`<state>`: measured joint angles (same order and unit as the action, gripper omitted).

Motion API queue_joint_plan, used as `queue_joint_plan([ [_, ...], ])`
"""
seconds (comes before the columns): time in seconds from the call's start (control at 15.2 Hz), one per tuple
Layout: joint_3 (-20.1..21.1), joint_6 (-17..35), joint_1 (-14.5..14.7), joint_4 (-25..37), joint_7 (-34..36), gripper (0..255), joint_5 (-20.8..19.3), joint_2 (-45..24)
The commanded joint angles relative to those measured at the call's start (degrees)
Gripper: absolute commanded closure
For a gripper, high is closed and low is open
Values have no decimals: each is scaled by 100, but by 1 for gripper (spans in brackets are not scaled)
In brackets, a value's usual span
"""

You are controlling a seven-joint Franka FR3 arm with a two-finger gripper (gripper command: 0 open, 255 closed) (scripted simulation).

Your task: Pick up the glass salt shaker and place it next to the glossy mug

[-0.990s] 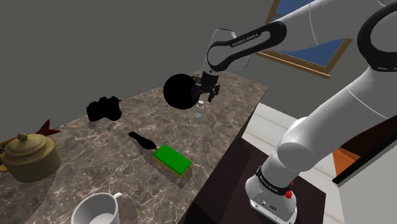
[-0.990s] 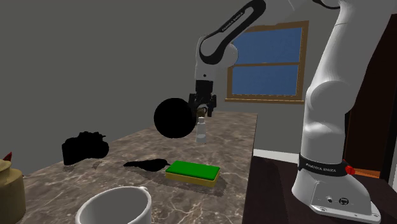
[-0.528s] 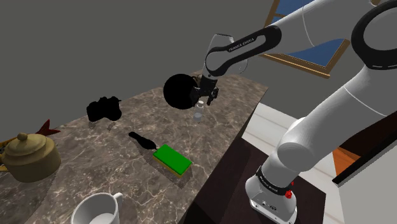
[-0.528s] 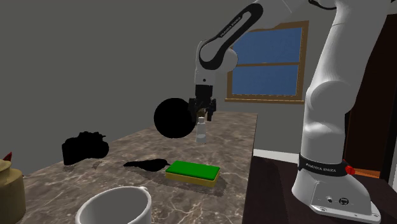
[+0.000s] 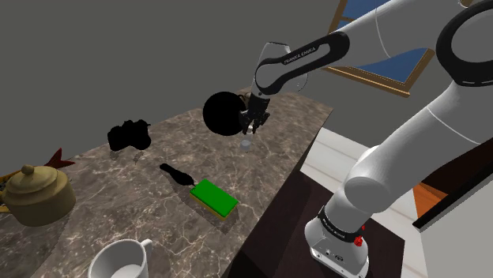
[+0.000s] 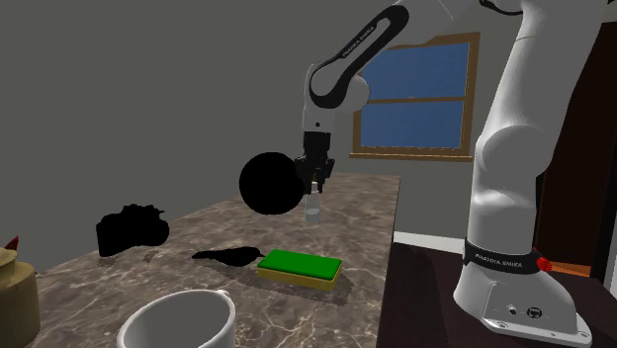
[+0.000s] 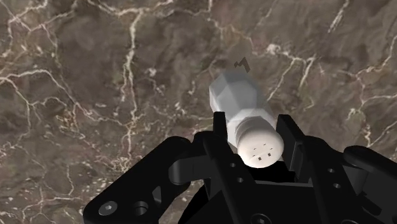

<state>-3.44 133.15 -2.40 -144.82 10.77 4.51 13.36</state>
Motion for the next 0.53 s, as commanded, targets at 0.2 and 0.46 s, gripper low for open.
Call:
queue_joint_plan([
  [0.2, 0, 1, 0, -2, 0, 255, 0, -2],
  [0.46, 6, -259, -8, 111, 32, 255, -27, 147],
])
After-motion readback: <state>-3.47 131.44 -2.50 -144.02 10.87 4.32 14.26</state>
